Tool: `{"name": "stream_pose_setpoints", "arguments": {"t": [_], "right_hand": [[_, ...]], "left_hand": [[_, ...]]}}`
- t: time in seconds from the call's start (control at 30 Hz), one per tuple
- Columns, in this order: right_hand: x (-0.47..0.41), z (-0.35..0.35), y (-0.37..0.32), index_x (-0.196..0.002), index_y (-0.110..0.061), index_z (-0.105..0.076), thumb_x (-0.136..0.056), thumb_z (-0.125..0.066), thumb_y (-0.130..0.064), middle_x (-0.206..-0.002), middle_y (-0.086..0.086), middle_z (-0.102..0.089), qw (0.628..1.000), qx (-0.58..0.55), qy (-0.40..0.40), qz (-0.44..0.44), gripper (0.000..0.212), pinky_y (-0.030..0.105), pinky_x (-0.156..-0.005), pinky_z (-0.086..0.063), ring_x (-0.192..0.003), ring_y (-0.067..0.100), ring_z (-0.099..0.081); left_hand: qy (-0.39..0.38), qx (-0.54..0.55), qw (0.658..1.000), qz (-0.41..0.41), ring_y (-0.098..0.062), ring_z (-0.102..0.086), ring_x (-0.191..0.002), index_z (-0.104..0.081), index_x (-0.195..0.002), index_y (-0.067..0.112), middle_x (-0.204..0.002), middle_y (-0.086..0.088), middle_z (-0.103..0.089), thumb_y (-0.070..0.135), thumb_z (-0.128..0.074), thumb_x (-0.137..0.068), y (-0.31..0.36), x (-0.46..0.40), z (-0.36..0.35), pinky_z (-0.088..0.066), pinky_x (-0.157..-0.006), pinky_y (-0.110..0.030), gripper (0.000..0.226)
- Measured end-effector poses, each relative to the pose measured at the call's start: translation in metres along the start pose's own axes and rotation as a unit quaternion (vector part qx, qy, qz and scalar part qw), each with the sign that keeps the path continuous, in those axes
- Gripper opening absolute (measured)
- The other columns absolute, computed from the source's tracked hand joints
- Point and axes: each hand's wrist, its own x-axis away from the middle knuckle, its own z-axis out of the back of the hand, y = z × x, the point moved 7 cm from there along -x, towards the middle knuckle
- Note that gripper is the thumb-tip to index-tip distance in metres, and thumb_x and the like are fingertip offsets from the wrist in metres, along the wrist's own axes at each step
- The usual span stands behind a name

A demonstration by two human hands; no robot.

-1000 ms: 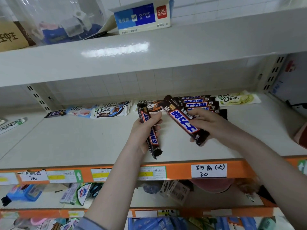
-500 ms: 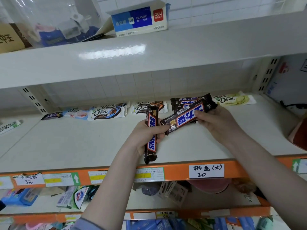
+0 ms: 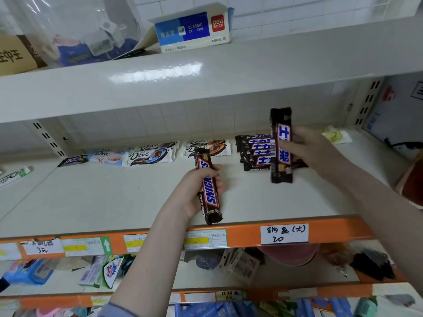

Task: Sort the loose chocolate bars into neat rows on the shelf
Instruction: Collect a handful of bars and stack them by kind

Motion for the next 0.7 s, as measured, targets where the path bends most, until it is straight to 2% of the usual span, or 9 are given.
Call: {"name": "stream_pose_setpoints", "arguments": {"t": [0.03, 0.1, 0.2, 0.3, 0.37, 0.43, 0.57, 0.63, 0.7], "right_hand": [[-0.003, 0.004, -0.006, -0.102, -0.012, -0.059, -0.089, -0.056, -0.012, -0.090, 0.004, -0.067, 0.998, 0.065, 0.000, 0.020, 0.013, 0.020, -0.065, -0.050, -0.076, 0.012, -0.064], [-0.011, 0.007, -0.014, -0.104, -0.012, -0.064, -0.086, -0.061, -0.014, -0.087, 0.009, -0.068, 0.979, 0.195, -0.008, 0.061, 0.018, 0.031, -0.067, -0.050, -0.071, 0.017, -0.063], [-0.020, 0.002, -0.012, -0.107, -0.012, -0.068, -0.079, -0.069, -0.015, -0.090, 0.012, -0.070, 0.944, 0.310, -0.039, 0.103, 0.028, 0.043, -0.076, -0.050, -0.079, 0.026, -0.064], [-0.023, -0.009, 0.000, -0.105, -0.012, -0.069, -0.080, -0.070, -0.015, -0.092, 0.008, -0.072, 0.934, 0.328, -0.081, 0.115, 0.025, 0.035, -0.077, -0.049, -0.080, 0.019, -0.064], [-0.023, -0.016, 0.009, -0.105, -0.012, -0.069, -0.083, -0.066, -0.015, -0.082, -0.004, -0.067, 0.929, 0.334, -0.107, 0.118, 0.022, 0.017, -0.068, -0.043, -0.072, 0.006, -0.058], [-0.023, -0.022, 0.017, -0.108, -0.013, -0.068, -0.086, -0.062, -0.015, -0.079, -0.014, -0.060, 0.926, 0.338, -0.122, 0.117, 0.023, 0.009, -0.063, -0.036, -0.071, -0.003, -0.052], [-0.027, -0.024, 0.028, -0.114, -0.013, -0.065, -0.090, -0.057, -0.014, -0.081, -0.020, -0.049, 0.923, 0.346, -0.114, 0.126, 0.026, 0.011, -0.064, -0.033, -0.074, -0.005, -0.045], [-0.027, -0.025, 0.028, -0.113, -0.012, -0.066, -0.089, -0.057, -0.014, -0.079, -0.009, -0.046, 0.912, 0.369, -0.103, 0.149, 0.025, 0.022, -0.062, -0.029, -0.073, 0.002, -0.041], [-0.028, -0.025, 0.027, -0.111, -0.011, -0.067, -0.088, -0.058, -0.015, -0.084, -0.001, -0.046, 0.905, 0.381, -0.085, 0.167, 0.025, 0.025, -0.064, -0.025, -0.080, 0.011, -0.040]], "left_hand": [[0.001, 0.015, 1.000, 0.011, -0.013, -0.056, -0.049, -0.059, -0.091, 0.005, -0.069, -0.007, -0.053, 0.001, -0.045, -0.090, -0.002, 0.000, 0.001, -0.052, -0.049, -0.021, 0.014], [0.000, 0.046, 0.998, 0.034, -0.015, -0.056, -0.050, -0.059, -0.087, 0.007, -0.068, -0.006, -0.055, 0.016, -0.051, -0.091, -0.006, 0.002, 0.001, -0.052, -0.049, -0.022, 0.013], [-0.003, 0.066, 0.997, 0.039, -0.016, -0.056, -0.050, -0.059, -0.082, 0.008, -0.067, -0.006, -0.055, 0.038, -0.053, -0.091, -0.008, 0.001, 0.001, -0.052, -0.049, -0.022, 0.032], [-0.005, 0.072, 0.997, 0.032, -0.016, -0.055, -0.050, -0.059, -0.080, 0.009, -0.067, -0.005, -0.055, 0.046, -0.052, -0.089, -0.007, 0.001, 0.001, -0.052, -0.050, -0.022, 0.039], [-0.005, 0.074, 0.997, 0.028, -0.015, -0.054, -0.050, -0.058, -0.079, 0.009, -0.066, -0.005, -0.054, 0.048, -0.051, -0.089, -0.007, 0.001, 0.002, -0.050, -0.049, -0.022, 0.040], [-0.004, 0.079, 0.997, 0.026, -0.015, -0.053, -0.049, -0.057, -0.078, 0.010, -0.063, -0.004, -0.053, 0.047, -0.050, -0.090, -0.007, 0.000, 0.003, -0.049, -0.048, -0.022, 0.040], [-0.006, 0.093, 0.995, 0.024, -0.015, -0.052, -0.049, -0.056, -0.078, 0.011, -0.061, -0.002, -0.053, 0.049, -0.050, -0.089, -0.008, -0.002, 0.003, -0.047, -0.049, -0.023, 0.041], [-0.003, 0.098, 0.995, 0.016, -0.015, -0.053, -0.050, -0.056, -0.077, 0.011, -0.061, -0.002, -0.054, 0.051, -0.050, -0.088, -0.008, -0.002, 0.002, -0.048, -0.051, -0.024, 0.042], [-0.001, 0.101, 0.995, 0.006, -0.016, -0.055, -0.053, -0.057, -0.076, 0.011, -0.061, -0.002, -0.055, 0.053, -0.050, -0.088, -0.008, -0.002, -0.001, -0.049, -0.053, -0.026, 0.044]]}}
